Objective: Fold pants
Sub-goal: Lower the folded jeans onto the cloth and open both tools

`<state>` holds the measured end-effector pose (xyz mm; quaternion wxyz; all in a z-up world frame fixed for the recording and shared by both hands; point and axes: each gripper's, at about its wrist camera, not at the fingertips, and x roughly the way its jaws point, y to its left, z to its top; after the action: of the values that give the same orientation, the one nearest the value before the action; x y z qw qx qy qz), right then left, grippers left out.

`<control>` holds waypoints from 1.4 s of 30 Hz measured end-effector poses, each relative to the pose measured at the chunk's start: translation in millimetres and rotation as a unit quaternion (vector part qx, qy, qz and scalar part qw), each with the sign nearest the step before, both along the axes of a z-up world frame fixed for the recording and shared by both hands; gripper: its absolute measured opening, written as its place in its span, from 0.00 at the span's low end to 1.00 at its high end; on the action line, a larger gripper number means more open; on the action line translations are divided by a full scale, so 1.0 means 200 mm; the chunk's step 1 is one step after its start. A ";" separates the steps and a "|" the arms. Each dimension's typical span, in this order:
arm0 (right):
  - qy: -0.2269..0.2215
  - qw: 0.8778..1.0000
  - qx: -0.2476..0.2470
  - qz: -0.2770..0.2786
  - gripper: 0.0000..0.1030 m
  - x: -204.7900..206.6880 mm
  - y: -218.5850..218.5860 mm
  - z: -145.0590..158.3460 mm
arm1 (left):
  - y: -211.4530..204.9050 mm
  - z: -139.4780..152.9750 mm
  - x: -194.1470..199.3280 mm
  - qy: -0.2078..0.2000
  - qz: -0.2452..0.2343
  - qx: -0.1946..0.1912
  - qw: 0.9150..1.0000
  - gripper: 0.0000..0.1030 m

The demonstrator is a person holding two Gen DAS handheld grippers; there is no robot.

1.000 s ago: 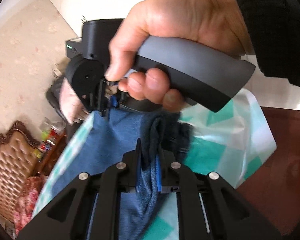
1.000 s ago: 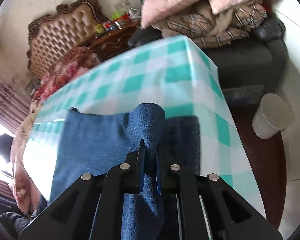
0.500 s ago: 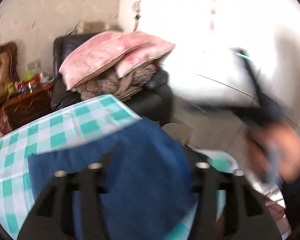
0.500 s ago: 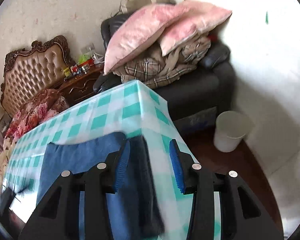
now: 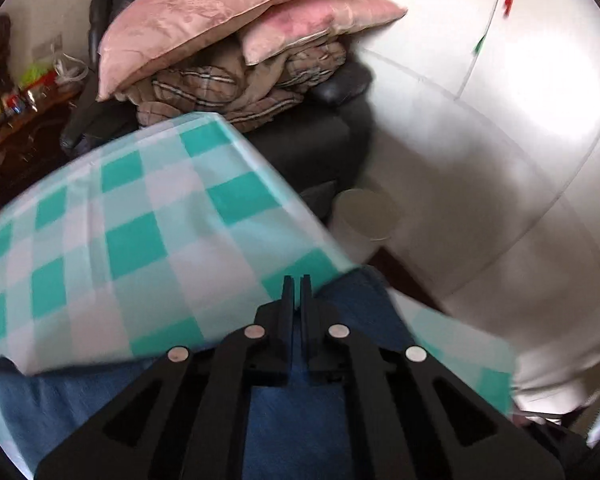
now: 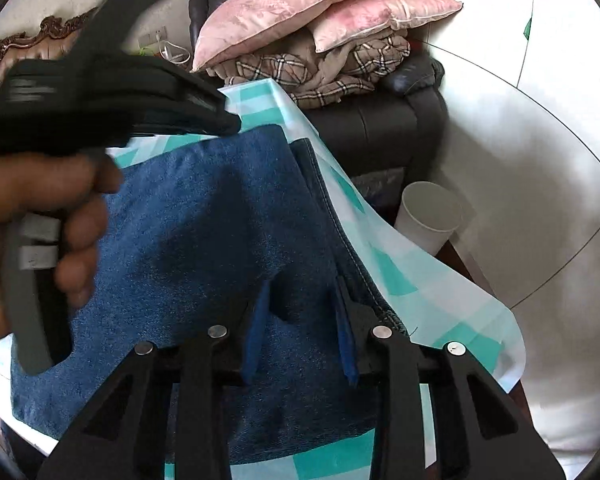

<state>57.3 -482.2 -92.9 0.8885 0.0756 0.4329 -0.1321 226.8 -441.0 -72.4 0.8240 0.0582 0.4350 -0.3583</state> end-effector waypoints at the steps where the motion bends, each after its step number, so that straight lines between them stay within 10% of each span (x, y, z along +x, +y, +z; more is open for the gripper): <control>1: 0.001 1.000 -0.001 0.000 0.29 0.00 0.00 0.00 | 0.01 0.02 -0.02 -0.001 -0.015 -0.007 1.000 0.04; 10: 0.007 1.000 -0.007 -0.004 0.30 -0.01 0.01 -0.01 | -0.01 -0.01 -0.03 0.005 -0.010 -0.006 1.000 0.02; 12: 0.005 1.000 -0.009 -0.003 0.30 -0.01 0.01 -0.01 | 0.03 0.05 -0.06 -0.037 0.015 0.003 0.999 0.19; 28: 0.008 1.000 -0.018 -0.001 0.31 -0.04 0.03 0.00 | 0.40 -0.12 -0.21 0.022 0.072 0.041 0.996 0.47; 30: 0.012 1.000 -0.014 -0.007 0.32 -0.05 0.02 0.02 | 0.46 -0.09 -0.28 0.021 0.076 0.039 0.996 0.62; 36: 0.020 0.998 -0.040 -0.042 0.58 -0.24 0.06 0.17 | 0.71 0.06 -0.60 -0.004 0.100 0.048 0.994 0.98; 42: 0.020 0.997 -0.045 -0.053 0.64 -0.47 0.14 0.27 | 0.86 0.19 -0.86 -0.018 0.121 0.048 0.991 0.98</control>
<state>-36.4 -453.5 -38.8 0.8737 0.0559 0.4399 -0.2000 54.1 -268.5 -33.9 0.8654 0.0508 0.4403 -0.2335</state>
